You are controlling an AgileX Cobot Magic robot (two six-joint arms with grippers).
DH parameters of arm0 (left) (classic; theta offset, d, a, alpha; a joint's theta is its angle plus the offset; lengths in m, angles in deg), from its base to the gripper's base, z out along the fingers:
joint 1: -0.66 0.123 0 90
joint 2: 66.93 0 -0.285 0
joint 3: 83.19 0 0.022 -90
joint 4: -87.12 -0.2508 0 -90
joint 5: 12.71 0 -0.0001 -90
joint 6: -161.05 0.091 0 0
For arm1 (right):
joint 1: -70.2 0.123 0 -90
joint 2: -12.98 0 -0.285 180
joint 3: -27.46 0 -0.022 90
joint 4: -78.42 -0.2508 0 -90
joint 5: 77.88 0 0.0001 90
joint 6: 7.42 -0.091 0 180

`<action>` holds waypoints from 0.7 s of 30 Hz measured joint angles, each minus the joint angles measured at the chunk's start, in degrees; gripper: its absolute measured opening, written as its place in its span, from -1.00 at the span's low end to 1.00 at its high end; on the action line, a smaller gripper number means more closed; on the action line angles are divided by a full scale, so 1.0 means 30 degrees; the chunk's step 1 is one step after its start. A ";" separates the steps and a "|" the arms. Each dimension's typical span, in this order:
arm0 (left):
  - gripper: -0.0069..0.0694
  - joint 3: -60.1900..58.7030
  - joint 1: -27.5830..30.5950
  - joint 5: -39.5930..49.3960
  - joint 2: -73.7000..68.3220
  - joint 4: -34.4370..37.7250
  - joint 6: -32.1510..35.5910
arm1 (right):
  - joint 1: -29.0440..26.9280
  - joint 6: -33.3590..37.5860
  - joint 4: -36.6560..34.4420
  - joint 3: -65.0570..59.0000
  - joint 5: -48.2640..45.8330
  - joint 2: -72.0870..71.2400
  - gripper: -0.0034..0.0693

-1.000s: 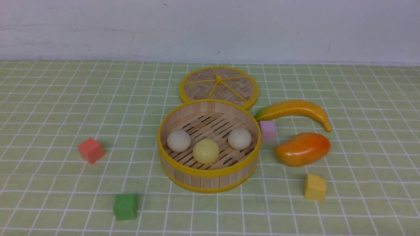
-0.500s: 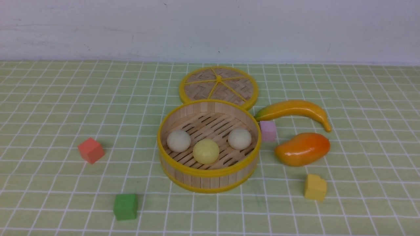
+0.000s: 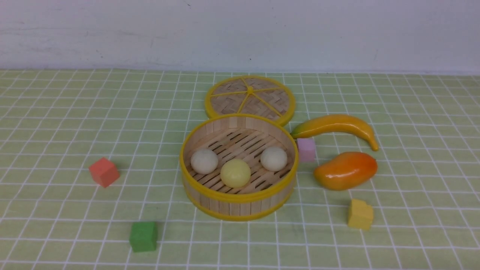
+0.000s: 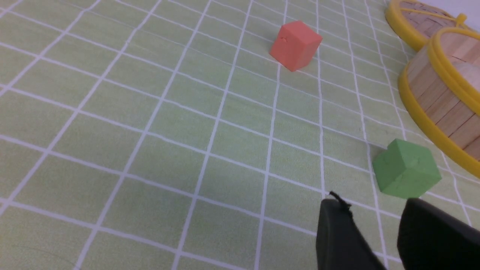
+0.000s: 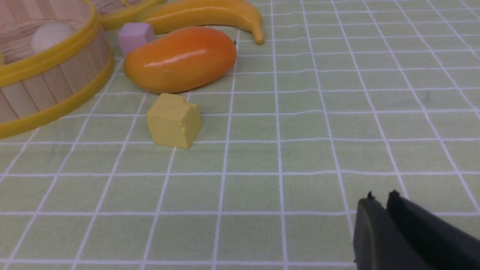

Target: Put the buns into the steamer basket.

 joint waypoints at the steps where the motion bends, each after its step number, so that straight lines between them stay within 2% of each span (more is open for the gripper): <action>1: -0.19 0.0000 0.0000 0.0000 0.0000 0.0000 0.0000 | 0.0000 0.0000 0.0000 0.0000 0.0000 0.0000 -0.76; 21: -0.19 0.0000 0.0000 0.0000 0.0000 0.0000 0.0000 | 0.0000 -0.0015 0.0023 0.0000 0.0000 0.0000 -0.68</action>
